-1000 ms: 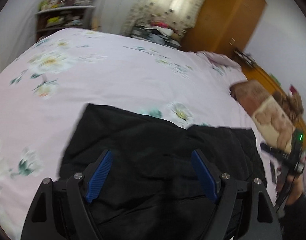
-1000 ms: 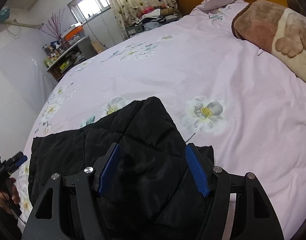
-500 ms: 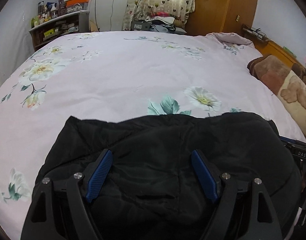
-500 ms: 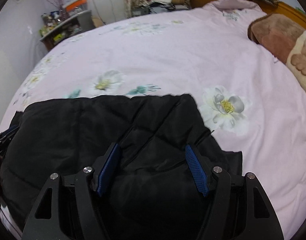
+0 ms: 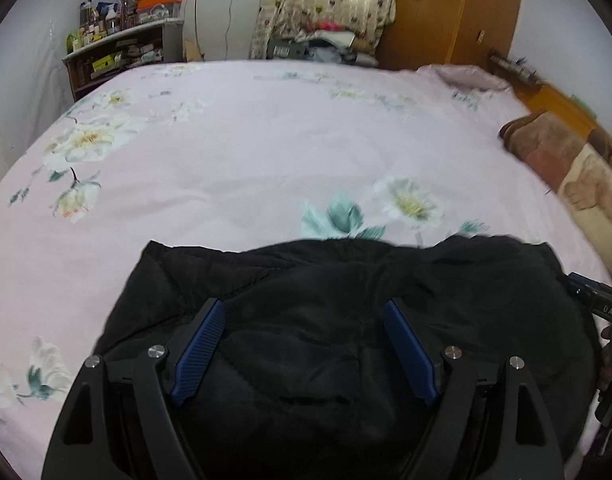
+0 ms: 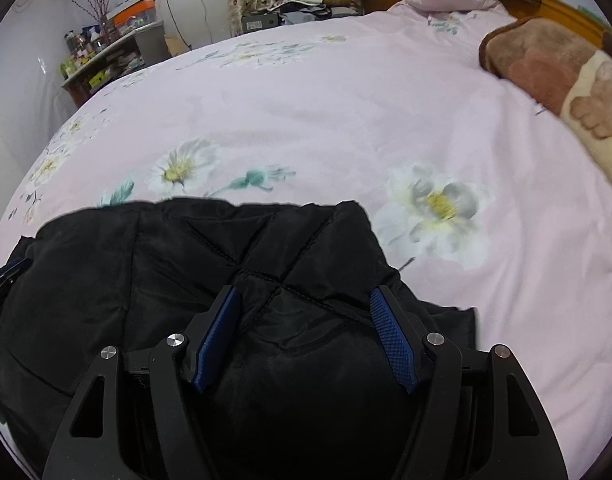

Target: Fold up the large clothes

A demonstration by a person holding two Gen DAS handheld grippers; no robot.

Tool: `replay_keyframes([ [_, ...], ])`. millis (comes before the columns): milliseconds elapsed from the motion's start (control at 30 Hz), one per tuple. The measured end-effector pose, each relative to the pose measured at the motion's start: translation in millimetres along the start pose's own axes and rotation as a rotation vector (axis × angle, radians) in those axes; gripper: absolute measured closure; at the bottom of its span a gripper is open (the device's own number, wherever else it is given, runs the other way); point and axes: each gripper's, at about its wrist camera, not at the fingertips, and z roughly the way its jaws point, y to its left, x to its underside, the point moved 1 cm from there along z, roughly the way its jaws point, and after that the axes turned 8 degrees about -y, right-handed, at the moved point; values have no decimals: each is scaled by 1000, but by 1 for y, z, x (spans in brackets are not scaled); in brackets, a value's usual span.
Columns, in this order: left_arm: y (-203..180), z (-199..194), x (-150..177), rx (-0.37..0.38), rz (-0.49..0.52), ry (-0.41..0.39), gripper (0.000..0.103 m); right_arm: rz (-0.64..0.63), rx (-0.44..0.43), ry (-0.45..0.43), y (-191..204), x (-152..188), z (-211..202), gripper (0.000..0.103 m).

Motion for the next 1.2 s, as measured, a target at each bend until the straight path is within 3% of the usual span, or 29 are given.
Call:
replay_keyframes([
  [100, 9, -27, -6, -5, 22, -71, 19, -11, -66, -84, 19, -8, -39, 36],
  [200, 27, -26, -6, -44, 15, -67, 19, -75, -139, -117, 52, -4, -58, 36],
  [333, 50, -1, 8, -85, -47, -1, 19, -130, -168, -45, 86, 5, -28, 36],
  [433, 58, 8, 19, -82, -88, -2, 17, -196, -88, -8, 94, 11, 6, 36],
  [667, 51, 17, 17, -117, -77, 29, 15, -123, -79, 38, 72, 8, 41, 35],
  [767, 43, -7, 7, -95, -65, -15, 16, -113, -97, 26, 66, 0, 22, 35],
  [933, 7, -39, 1, 11, 15, -94, 16, -56, -101, -88, 34, -6, -25, 35],
  [1067, -17, -9, 8, 18, 61, -22, 16, -39, 14, -12, 4, 7, 2, 35],
  [1200, -21, 20, 18, -7, 72, 1, 13, -5, 2, 1, -10, 17, 20, 35],
])
